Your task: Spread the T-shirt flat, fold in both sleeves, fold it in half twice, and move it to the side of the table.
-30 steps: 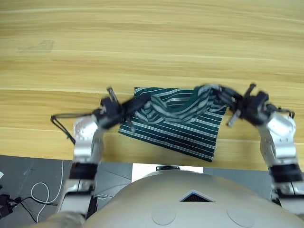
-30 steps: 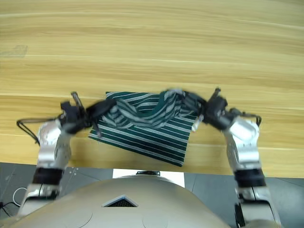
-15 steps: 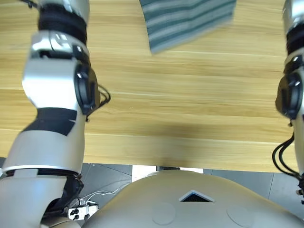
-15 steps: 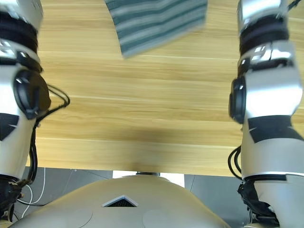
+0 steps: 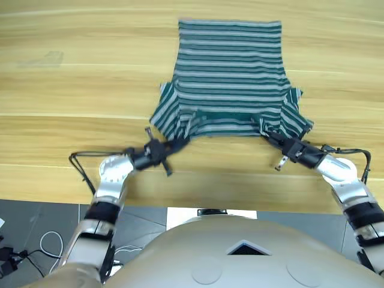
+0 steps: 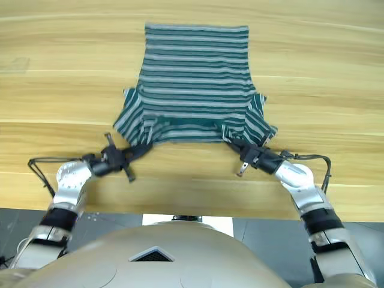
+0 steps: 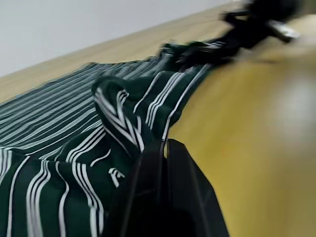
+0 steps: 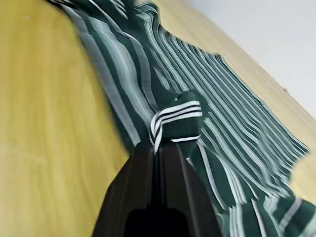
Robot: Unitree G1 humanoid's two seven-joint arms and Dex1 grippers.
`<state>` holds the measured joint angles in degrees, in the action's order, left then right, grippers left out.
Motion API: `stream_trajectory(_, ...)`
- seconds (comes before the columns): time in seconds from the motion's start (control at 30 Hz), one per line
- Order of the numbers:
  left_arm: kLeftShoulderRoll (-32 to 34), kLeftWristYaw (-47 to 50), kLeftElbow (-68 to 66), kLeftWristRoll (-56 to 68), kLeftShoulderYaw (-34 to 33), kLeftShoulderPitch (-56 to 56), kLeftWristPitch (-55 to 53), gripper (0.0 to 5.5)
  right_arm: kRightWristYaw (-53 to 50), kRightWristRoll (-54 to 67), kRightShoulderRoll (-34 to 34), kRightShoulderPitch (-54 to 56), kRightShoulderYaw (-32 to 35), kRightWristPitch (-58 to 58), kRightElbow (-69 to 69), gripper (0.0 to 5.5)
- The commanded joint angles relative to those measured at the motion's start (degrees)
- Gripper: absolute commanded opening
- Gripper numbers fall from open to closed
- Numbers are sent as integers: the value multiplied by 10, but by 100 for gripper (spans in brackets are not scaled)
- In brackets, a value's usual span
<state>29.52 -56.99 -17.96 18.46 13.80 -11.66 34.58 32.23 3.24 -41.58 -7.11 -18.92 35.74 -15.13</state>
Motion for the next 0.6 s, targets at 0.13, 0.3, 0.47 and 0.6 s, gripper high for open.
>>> stream_trajectory(0.13,3,-4,29,8,-26,-49,-28,0,51,-49,-11,-18,-5,-6,-22,2)
stream_trajectory(0.3,-1,-12,36,22,-41,-80,-16,0,115,44,-28,-67,25,28,13,2)
stream_trajectory(0.47,-4,-26,38,43,-61,-101,-13,31,148,88,-37,-118,60,41,37,29)
stream_trajectory(0.6,-13,-39,22,62,-83,-105,-14,99,187,160,-32,-111,101,15,42,100)
